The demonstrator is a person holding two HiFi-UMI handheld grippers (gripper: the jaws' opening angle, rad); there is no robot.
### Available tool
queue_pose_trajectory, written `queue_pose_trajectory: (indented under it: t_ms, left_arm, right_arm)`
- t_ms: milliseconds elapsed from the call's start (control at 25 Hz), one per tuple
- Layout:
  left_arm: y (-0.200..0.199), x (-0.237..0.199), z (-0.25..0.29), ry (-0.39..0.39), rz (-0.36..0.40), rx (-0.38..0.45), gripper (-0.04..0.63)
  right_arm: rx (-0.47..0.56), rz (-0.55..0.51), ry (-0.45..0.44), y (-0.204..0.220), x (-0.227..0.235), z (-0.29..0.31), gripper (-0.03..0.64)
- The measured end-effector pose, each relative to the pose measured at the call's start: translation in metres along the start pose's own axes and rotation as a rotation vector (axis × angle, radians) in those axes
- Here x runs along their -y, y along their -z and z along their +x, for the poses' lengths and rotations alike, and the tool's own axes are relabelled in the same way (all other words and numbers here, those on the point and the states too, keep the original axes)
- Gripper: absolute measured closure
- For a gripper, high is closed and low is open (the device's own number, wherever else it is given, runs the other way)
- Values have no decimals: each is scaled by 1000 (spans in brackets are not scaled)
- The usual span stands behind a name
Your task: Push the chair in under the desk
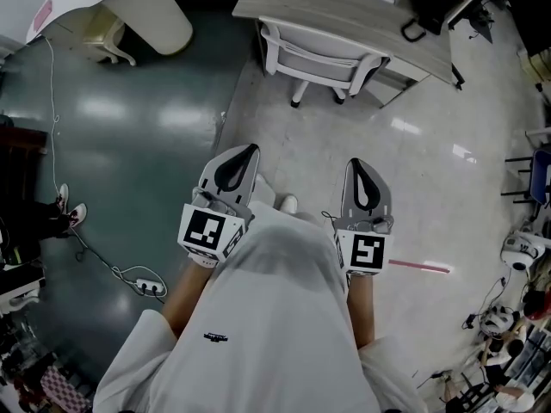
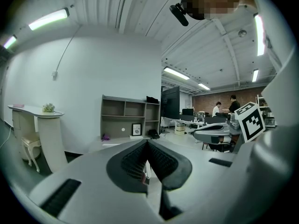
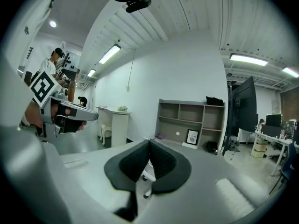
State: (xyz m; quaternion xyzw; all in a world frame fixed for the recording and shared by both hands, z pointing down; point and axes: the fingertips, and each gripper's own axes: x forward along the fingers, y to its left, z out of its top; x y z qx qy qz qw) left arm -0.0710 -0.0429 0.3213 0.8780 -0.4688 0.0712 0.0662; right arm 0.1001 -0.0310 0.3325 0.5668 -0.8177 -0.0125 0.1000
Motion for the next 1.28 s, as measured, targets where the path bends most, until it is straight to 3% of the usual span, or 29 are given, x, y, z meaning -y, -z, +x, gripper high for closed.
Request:
queue_pose_trajectory:
  t_ms: [1120, 1280]
  left_arm:
    - [0, 1, -4, 15, -14, 5, 589]
    - [-1, 1, -5, 14, -8, -3, 589]
  right_arm:
    - [-5, -5, -4, -7, -3, -2, 604]
    - [-9, -58, -27, -10, -6, -2, 604]
